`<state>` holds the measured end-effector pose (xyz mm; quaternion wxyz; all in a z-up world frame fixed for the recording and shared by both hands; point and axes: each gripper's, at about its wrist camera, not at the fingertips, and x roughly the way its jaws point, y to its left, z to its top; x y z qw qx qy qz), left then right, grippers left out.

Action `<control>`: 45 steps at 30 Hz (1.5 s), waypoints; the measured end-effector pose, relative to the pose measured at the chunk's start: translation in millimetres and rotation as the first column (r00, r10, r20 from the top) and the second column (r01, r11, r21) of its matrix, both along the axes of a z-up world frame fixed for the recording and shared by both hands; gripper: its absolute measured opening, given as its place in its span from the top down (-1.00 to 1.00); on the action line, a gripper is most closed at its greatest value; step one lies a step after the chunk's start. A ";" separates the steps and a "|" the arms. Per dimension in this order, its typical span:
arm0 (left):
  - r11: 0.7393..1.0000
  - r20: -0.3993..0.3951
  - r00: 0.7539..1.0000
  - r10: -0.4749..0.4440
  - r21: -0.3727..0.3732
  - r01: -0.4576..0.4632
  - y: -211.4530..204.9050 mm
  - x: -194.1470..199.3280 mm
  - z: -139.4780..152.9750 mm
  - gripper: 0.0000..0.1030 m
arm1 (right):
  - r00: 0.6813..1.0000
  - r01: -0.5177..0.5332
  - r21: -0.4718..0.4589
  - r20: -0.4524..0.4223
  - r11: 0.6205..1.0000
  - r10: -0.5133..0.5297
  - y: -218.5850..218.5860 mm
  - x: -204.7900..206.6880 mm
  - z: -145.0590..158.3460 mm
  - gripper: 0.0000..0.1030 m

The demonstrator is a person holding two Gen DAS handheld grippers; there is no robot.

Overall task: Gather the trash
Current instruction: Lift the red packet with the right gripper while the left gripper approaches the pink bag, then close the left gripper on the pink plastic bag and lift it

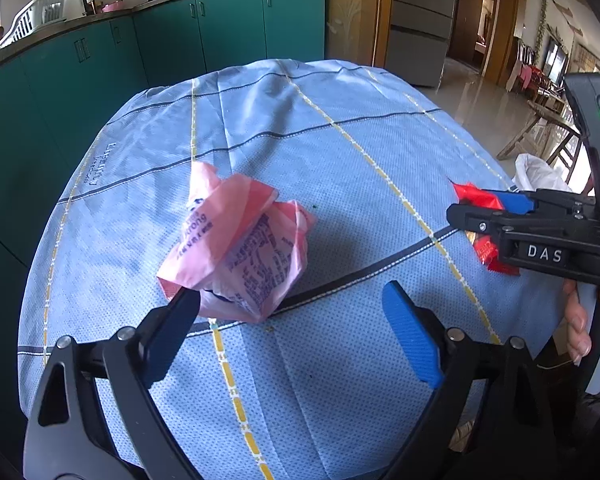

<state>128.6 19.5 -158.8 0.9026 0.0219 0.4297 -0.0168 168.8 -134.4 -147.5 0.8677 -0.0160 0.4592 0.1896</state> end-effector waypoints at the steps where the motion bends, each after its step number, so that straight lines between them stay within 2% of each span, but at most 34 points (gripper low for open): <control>1: 1.000 -0.002 1.000 -0.001 -0.001 0.001 -0.1 0.1 -0.5 -0.79 | 1.000 -0.001 -0.003 0.002 1.000 0.001 0.4 -0.3 0.0 -0.08; 9: 1.000 -0.013 1.000 0.000 0.002 0.000 1.4 0.4 -4.3 -0.59 | 1.000 -0.003 -0.005 0.003 1.000 0.003 0.7 -0.4 -0.1 -0.08; 15: 1.000 -0.042 0.999 0.006 0.003 -0.006 3.9 2.4 -10.3 -0.11 | 1.000 -0.005 -0.008 0.004 1.000 0.005 0.9 -0.8 -0.5 -0.08; 17: 1.000 -0.039 0.999 0.008 0.003 -0.008 5.0 1.7 -9.8 0.16 | 1.000 -0.006 -0.009 0.005 1.000 0.006 1.2 -0.9 -0.6 -0.08; 19: 1.000 -0.039 0.999 0.007 -0.010 -0.008 7.2 1.2 -8.7 0.34 | 1.000 -0.006 -0.009 0.005 1.000 0.006 1.3 -1.0 -0.7 -0.08; 24: 1.000 -0.039 0.999 0.011 -0.021 -0.012 9.7 1.3 -8.4 0.49 | 1.000 -0.006 -0.010 0.005 1.000 0.006 1.7 -1.0 -1.1 -0.08; 32: 0.996 -0.021 0.999 0.034 -0.086 -0.036 19.3 -0.3 -1.1 0.89 | 1.000 0.001 0.007 0.000 1.000 -0.001 -0.3 -1.6 -0.5 -0.08; 45: 0.990 0.069 0.995 0.075 -0.121 -0.067 29.6 -10.7 25.9 0.94 | 0.999 0.008 0.036 0.044 0.999 -0.010 -6.2 -6.7 16.0 -0.08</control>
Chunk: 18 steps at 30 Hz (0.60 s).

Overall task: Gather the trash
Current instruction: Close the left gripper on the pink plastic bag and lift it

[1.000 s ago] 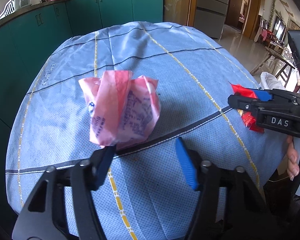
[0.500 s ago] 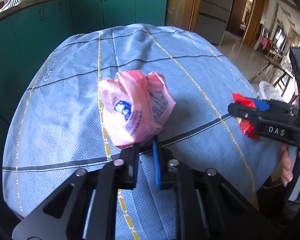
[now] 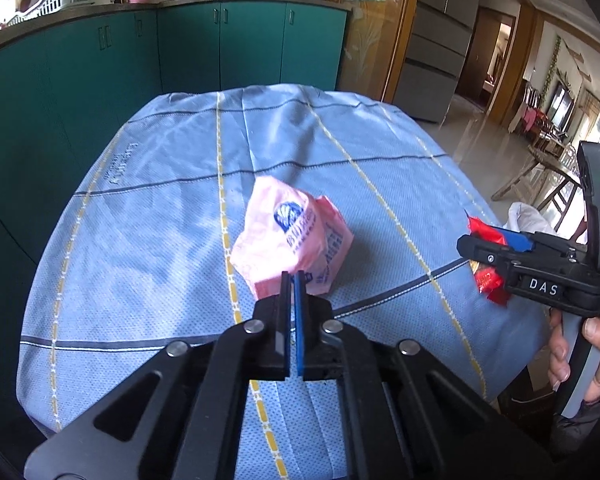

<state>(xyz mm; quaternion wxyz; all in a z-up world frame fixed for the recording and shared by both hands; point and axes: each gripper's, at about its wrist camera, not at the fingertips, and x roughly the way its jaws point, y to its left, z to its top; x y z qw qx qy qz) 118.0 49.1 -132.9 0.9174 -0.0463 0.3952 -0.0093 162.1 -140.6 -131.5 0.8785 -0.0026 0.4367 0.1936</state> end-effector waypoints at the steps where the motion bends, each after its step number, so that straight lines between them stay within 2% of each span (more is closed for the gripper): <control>1: 1.000 0.007 1.000 0.002 -0.006 -0.002 1.1 -1.1 1.6 0.95 | 1.000 -0.001 0.002 0.003 1.000 0.001 0.6 -0.5 1.3 -0.08; 8: 0.999 0.050 0.999 0.011 -0.036 -0.009 6.5 -7.8 13.7 0.96 | 1.000 -0.006 0.019 0.027 1.000 0.006 -1.6 -4.8 9.8 -0.08; 13: 1.000 0.055 0.998 0.007 -0.026 -0.006 4.7 -6.1 15.6 0.95 | 0.999 0.012 0.038 0.040 0.999 -0.013 -12.1 -6.4 14.1 -0.08; 14: 1.000 0.043 0.999 0.006 -0.021 -0.005 4.6 -2.1 14.7 0.70 | 0.999 0.015 0.041 0.040 0.999 -0.016 -14.1 -6.9 14.1 -0.08; 15: 1.000 0.029 0.999 0.014 -0.010 -0.014 4.1 2.1 13.4 0.36 | 0.999 0.018 0.043 0.039 0.999 -0.020 -17.0 -7.4 13.8 -0.08; 16: 0.998 0.028 0.998 0.052 0.016 -0.053 4.6 7.8 12.3 -0.49 | 0.999 0.020 0.043 0.039 0.999 -0.021 -18.5 -8.0 13.3 -0.08; 17: 0.995 0.047 0.995 0.086 0.036 -0.088 5.1 9.5 12.8 -0.70 | 0.999 0.021 0.043 0.038 0.999 -0.023 -19.6 -8.7 12.8 -0.08; 18: 0.994 0.067 0.993 0.099 0.044 -0.102 4.9 12.3 13.6 -0.70 | 0.999 0.023 0.045 0.035 0.999 -0.025 -21.7 -9.3 11.7 -0.08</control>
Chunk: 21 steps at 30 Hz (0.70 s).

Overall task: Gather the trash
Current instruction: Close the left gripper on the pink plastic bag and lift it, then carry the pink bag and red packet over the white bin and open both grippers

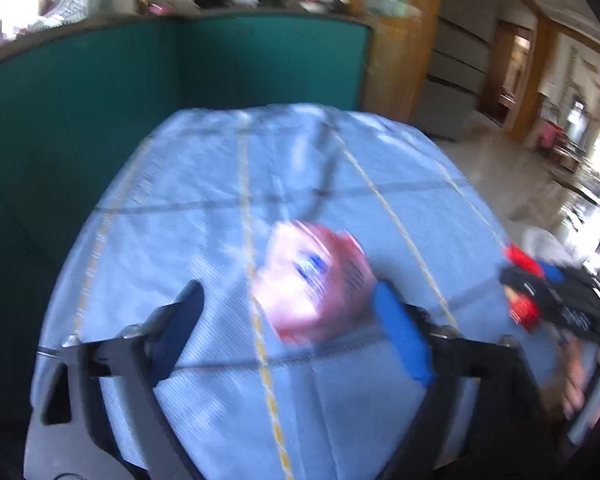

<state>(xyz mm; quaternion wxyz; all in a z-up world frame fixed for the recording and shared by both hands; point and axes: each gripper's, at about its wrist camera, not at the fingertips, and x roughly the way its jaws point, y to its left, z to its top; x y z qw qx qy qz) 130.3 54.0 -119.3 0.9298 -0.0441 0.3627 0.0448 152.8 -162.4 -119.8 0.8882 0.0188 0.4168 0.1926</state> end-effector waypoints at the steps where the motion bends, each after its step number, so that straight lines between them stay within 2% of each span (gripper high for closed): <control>1: 1.000 0.004 1.000 -0.008 0.000 0.008 -0.8 4.5 0.6 -0.70 | 1.000 0.002 0.002 -0.002 1.000 -0.002 -1.8 -0.3 -0.9 -0.08; 3: 1.000 -0.016 0.999 -0.030 -0.004 0.030 -3.2 18.2 -2.5 -0.70 | 1.000 0.005 0.005 -0.005 1.000 -0.005 -5.5 -1.2 -2.7 -0.08; 4: 0.999 -0.034 0.999 -0.038 0.003 0.038 -5.7 26.7 -6.9 -0.64 | 1.000 0.006 0.006 -0.008 1.000 -0.006 -6.5 -1.4 -3.6 -0.08; 6: 0.998 -0.081 0.995 -0.056 0.013 0.057 -10.7 38.7 -15.6 -0.13 | 1.000 0.009 0.008 -0.012 1.000 -0.009 -8.3 -0.7 -5.7 -0.08; 7: 0.998 -0.110 0.992 -0.064 0.011 0.065 -13.2 42.9 -19.5 0.21 | 1.000 0.010 0.012 -0.012 1.000 -0.010 -9.1 -1.2 -5.8 -0.08; 11: 0.997 -0.086 0.993 -0.081 -0.004 0.081 -23.5 37.9 -12.7 0.33 | 1.000 0.005 0.024 -0.002 1.000 -0.005 -12.1 -4.1 -4.1 -0.08; 14: 0.995 -0.035 0.995 -0.097 0.035 0.098 -39.6 30.5 4.9 0.34 | 1.000 0.015 0.037 0.019 0.999 -0.016 -21.0 -8.3 2.5 -0.08; 18: 0.985 0.020 0.986 -0.166 0.046 0.165 -68.5 23.6 29.1 0.34 | 0.996 0.054 0.058 0.065 0.997 -0.057 -45.7 -16.3 19.0 -0.08; 21: 0.970 0.051 0.970 -0.239 0.051 0.237 -98.7 22.2 42.2 0.34 | 0.986 0.124 0.072 0.100 0.990 -0.131 -78.6 -24.8 31.7 -0.08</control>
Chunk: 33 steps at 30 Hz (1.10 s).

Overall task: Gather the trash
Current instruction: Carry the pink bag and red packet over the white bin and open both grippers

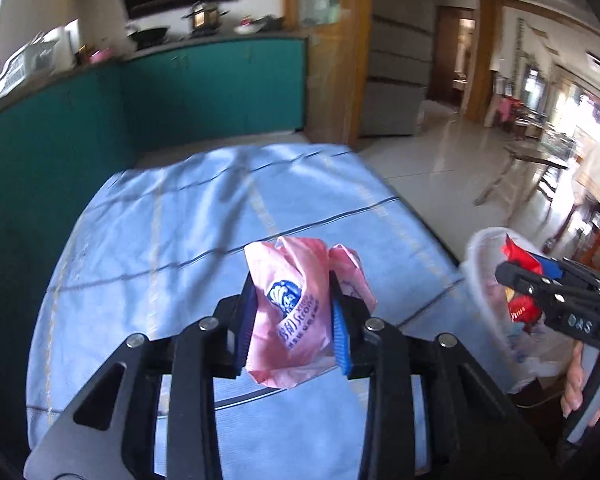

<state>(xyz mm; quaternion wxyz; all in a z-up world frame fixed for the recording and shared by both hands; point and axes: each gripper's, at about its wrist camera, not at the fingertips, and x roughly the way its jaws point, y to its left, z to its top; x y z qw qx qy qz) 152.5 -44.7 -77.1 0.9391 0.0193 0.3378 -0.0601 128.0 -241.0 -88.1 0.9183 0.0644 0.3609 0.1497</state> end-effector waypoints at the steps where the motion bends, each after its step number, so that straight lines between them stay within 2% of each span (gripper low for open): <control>1: 0.999 0.004 0.999 -0.036 -0.003 0.036 -13.8 0.9 3.0 0.34 | 0.999 0.031 0.001 0.009 1.000 -0.031 -12.9 -3.3 2.7 -0.08; 5: 0.987 -0.005 0.987 -0.161 -0.032 0.160 -62.4 10.5 5.9 0.34 | 0.988 0.155 -0.003 0.017 0.988 -0.155 -62.0 -13.7 4.7 -0.08; 7: 0.972 -0.012 0.973 -0.232 -0.043 0.231 -91.8 14.7 5.4 0.34 | 0.975 0.223 -0.004 0.009 0.975 -0.223 -89.9 -21.9 1.7 -0.08; 12: 0.905 -0.054 0.905 -0.423 -0.075 0.418 -180.1 28.6 -10.6 0.34 | 0.935 0.355 -0.009 -0.020 0.935 -0.355 -144.3 -43.2 -11.0 -0.08; 16: 0.860 -0.106 0.854 -0.509 -0.098 0.501 -229.7 34.6 -33.8 0.33 | 0.905 0.424 -0.016 -0.033 0.905 -0.425 -171.6 -57.8 -17.7 -0.08; 18: 0.848 -0.131 0.838 -0.530 -0.092 0.522 -247.8 36.9 -45.2 0.25 | 0.891 0.453 -0.017 -0.037 0.892 -0.453 -183.8 -62.9 -20.2 -0.08; 19: 0.845 -0.142 0.833 -0.535 -0.083 0.529 -254.5 37.5 -50.6 0.03 | 0.886 0.462 -0.016 -0.039 0.887 -0.462 -188.2 -65.1 -21.0 -0.08; 20: 0.846 -0.143 0.834 -0.533 -0.075 0.528 -255.8 38.9 -52.9 -0.32 | 0.880 0.473 -0.015 -0.042 0.881 -0.473 -193.1 -66.6 -22.4 -0.08; 22: 0.859 -0.121 0.851 -0.512 -0.052 0.509 -255.6 36.7 -53.2 -0.59 | 0.875 0.482 -0.016 -0.046 0.876 -0.482 -199.9 -70.3 -23.2 -0.08; 26: 0.891 -0.095 0.887 -0.452 -0.001 0.454 -238.5 34.4 -46.4 -0.67 | 0.880 0.472 -0.018 -0.053 0.881 -0.472 -201.5 -70.3 -25.9 -0.08; 30: 0.927 -0.023 0.929 -0.370 0.056 0.371 -215.5 23.2 -27.9 -0.78 | 0.898 0.435 -0.026 -0.056 0.900 -0.435 -187.4 -61.7 -28.6 -0.11; 31: 0.936 0.003 0.938 -0.348 0.066 0.347 -206.6 18.1 -22.0 -0.81 | 0.900 0.431 -0.028 -0.058 0.902 -0.432 -185.5 -59.0 -27.6 -0.16; 33: 0.947 0.033 0.948 -0.316 0.073 0.313 -191.9 9.8 -11.4 -0.84 | 0.895 0.442 -0.044 -0.048 0.896 -0.444 -179.2 -55.5 -25.7 -0.53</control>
